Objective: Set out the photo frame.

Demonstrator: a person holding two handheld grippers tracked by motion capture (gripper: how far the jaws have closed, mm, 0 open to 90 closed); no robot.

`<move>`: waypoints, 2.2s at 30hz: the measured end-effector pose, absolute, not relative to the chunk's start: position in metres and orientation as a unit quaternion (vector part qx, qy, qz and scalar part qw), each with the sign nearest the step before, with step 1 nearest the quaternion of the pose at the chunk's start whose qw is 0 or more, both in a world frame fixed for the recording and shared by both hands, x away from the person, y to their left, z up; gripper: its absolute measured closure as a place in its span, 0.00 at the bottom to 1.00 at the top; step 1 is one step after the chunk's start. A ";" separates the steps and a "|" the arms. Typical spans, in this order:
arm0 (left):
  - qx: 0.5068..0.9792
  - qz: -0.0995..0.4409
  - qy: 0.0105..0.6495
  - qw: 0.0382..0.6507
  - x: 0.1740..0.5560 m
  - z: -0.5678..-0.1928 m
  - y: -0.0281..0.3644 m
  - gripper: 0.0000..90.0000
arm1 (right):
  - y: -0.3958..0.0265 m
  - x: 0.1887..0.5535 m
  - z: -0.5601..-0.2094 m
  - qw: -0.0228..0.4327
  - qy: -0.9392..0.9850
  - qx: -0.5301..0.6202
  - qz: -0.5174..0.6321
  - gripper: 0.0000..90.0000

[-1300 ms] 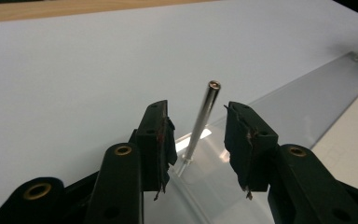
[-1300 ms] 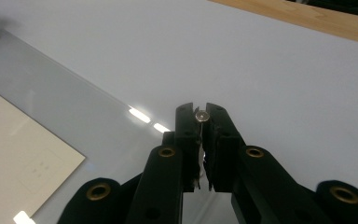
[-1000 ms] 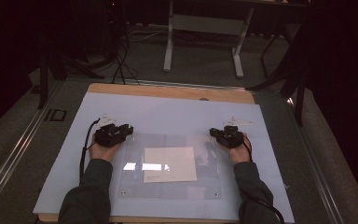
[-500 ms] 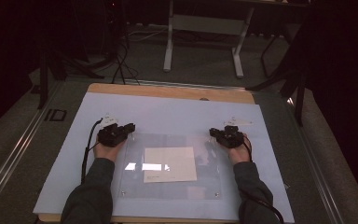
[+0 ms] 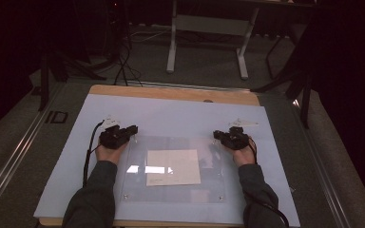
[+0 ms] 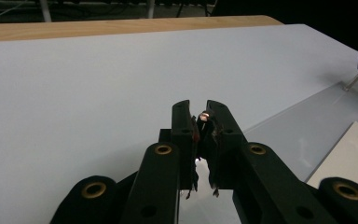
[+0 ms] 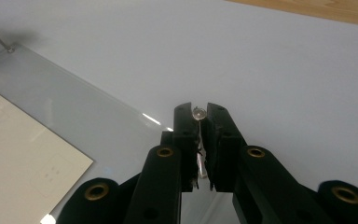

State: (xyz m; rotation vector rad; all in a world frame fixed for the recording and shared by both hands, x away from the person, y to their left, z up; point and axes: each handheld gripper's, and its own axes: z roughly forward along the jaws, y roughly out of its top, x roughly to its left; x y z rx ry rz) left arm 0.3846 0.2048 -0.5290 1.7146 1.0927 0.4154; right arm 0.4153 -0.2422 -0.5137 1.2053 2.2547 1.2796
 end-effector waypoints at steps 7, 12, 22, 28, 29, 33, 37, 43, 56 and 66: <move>0.713 0.157 0.461 0.504 0.389 -0.527 0.206 0.92 | -0.242 0.422 -0.509 0.117 0.788 0.426 0.428 0.93; 0.714 0.131 0.474 0.498 0.400 -0.525 0.207 0.93 | -0.243 0.431 -0.508 0.093 0.787 0.439 0.424 0.93; 0.696 0.118 0.504 0.497 0.414 -0.526 0.205 0.95 | -0.244 0.446 -0.508 0.065 0.779 0.457 0.425 0.94; 0.685 0.110 0.528 0.490 0.423 -0.526 0.202 0.95 | -0.242 0.452 -0.508 0.069 0.773 0.468 0.423 0.94; 0.682 0.108 0.531 0.491 0.424 -0.527 0.202 0.95 | -0.241 0.452 -0.508 0.073 0.773 0.467 0.422 0.94; 0.682 0.106 0.533 0.489 0.425 -0.527 0.202 0.95 | -0.237 0.449 -0.507 0.101 0.783 0.458 0.409 0.92; 0.680 0.108 0.538 0.486 0.426 -0.526 0.201 0.95 | -0.234 0.443 -0.504 0.131 0.791 0.442 0.403 0.84; 0.678 0.104 0.542 0.486 0.427 -0.527 0.201 0.95 | -0.240 0.427 -0.498 0.172 0.793 0.420 0.407 0.79; 0.676 0.100 0.546 0.485 0.429 -0.527 0.201 0.95 | -0.256 0.403 -0.506 0.195 0.784 0.416 0.418 0.73; 0.675 0.096 0.551 0.481 0.431 -0.527 0.200 0.95 | -0.268 0.390 -0.512 0.204 0.789 0.410 0.410 0.71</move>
